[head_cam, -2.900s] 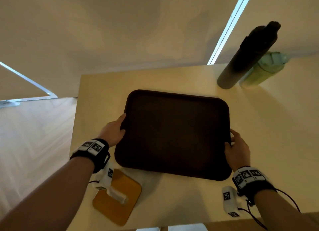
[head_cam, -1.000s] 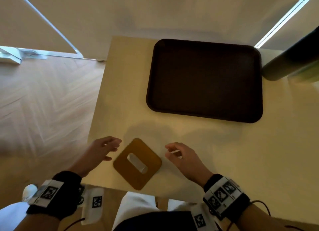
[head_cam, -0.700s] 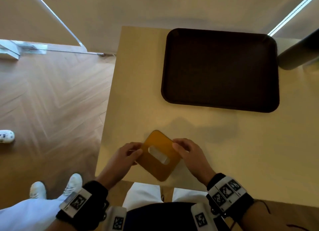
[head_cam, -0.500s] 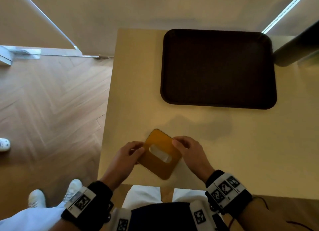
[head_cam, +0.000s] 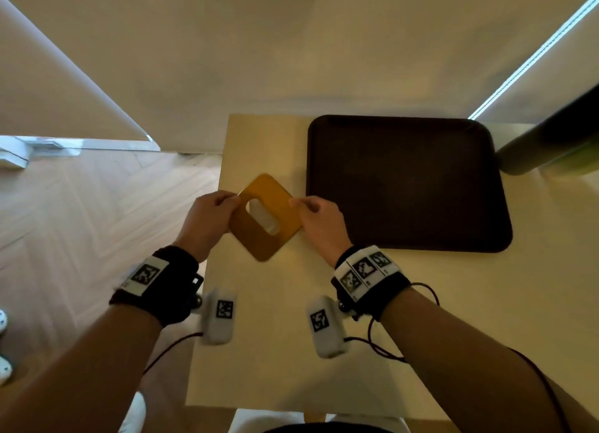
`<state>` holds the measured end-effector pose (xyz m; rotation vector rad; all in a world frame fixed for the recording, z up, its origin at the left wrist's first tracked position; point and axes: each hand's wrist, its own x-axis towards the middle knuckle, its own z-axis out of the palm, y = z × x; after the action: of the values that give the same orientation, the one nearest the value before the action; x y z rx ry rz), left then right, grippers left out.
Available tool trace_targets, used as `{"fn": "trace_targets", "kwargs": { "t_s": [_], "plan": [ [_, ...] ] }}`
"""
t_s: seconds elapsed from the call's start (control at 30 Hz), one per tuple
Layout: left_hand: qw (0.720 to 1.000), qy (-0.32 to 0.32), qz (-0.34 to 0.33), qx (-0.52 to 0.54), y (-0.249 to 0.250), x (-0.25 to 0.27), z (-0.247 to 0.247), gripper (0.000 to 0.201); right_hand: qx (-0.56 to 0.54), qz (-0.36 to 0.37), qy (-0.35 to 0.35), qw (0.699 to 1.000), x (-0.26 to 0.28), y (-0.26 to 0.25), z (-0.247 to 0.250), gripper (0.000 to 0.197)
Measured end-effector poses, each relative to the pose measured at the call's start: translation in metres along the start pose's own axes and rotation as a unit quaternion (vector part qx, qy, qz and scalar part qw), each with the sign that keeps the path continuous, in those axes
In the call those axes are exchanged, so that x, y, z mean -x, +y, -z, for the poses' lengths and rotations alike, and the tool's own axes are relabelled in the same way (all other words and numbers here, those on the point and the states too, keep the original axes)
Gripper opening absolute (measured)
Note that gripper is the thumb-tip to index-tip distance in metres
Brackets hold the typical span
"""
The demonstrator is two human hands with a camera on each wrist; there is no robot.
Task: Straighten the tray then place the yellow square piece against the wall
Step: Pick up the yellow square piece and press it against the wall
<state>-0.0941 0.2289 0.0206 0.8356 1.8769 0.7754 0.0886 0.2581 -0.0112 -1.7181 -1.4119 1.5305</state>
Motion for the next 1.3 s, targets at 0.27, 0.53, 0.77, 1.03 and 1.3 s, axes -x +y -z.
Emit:
{"fn": "trace_targets", "kwargs": {
  "t_s": [0.27, 0.53, 0.77, 1.03, 1.3],
  "plan": [
    [1.000, 0.015, -0.010, -0.001, 0.044, -0.100, 0.013, 0.021, -0.006, -0.011, 0.047, 0.999, -0.084, -0.053, -0.014, 0.028],
    [0.999, 0.034, 0.001, -0.009, 0.063, -0.154, 0.021, 0.018, 0.025, -0.015, 0.059, 0.998, -0.137, -0.086, -0.022, 0.032],
    [0.997, 0.053, -0.014, -0.051, 0.064, -0.183, 0.021, 0.031, 0.045, -0.026, 0.068, 0.996, -0.167, -0.096, -0.030, 0.033],
    [0.997, 0.050, -0.018, -0.064, 0.066, -0.199, 0.019, 0.022, 0.045, -0.034, 0.063, 0.996, -0.188, -0.098, -0.034, 0.033],
    [0.999, 0.044, 0.001, -0.032, 0.054, -0.197, 0.021, 0.040, 0.057, -0.028, 0.055, 0.996, -0.190, -0.087, -0.027, 0.039]
  ]
}}
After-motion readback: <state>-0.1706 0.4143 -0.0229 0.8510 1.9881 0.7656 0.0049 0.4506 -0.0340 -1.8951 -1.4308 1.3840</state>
